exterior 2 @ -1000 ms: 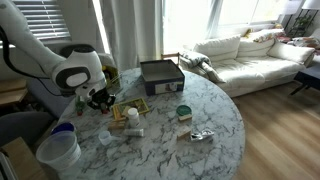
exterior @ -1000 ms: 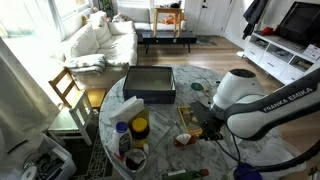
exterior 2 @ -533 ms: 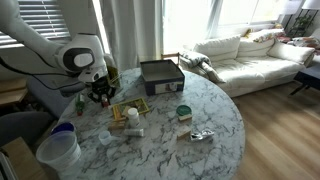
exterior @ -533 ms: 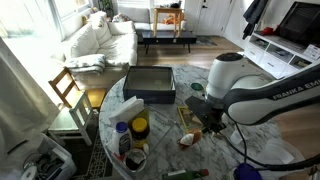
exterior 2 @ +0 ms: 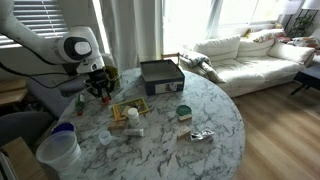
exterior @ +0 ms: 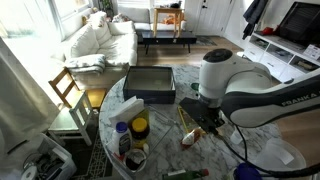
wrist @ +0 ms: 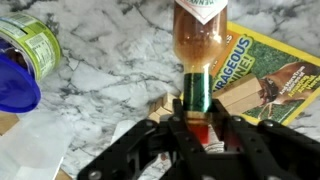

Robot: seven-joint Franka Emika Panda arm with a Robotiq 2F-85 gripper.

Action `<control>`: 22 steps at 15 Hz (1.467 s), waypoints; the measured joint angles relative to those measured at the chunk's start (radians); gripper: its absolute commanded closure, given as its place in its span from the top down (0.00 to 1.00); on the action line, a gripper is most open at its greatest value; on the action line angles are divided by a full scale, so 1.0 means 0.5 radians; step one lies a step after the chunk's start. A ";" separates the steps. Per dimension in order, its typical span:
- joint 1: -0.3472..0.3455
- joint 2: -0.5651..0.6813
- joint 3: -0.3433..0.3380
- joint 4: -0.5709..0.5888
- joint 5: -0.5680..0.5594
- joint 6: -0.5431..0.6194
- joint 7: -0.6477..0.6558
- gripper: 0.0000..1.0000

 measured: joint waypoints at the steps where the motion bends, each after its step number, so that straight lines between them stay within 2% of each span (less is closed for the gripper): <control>1: 0.005 0.000 0.013 0.005 -0.015 -0.009 0.008 0.08; 5: 0.026 0.000 0.056 0.039 -0.122 -0.062 0.066 0.08; 11: 0.071 0.001 0.093 0.099 -0.479 -0.209 0.196 0.08; 22: 0.151 0.024 0.223 0.118 -0.821 -0.366 0.242 0.08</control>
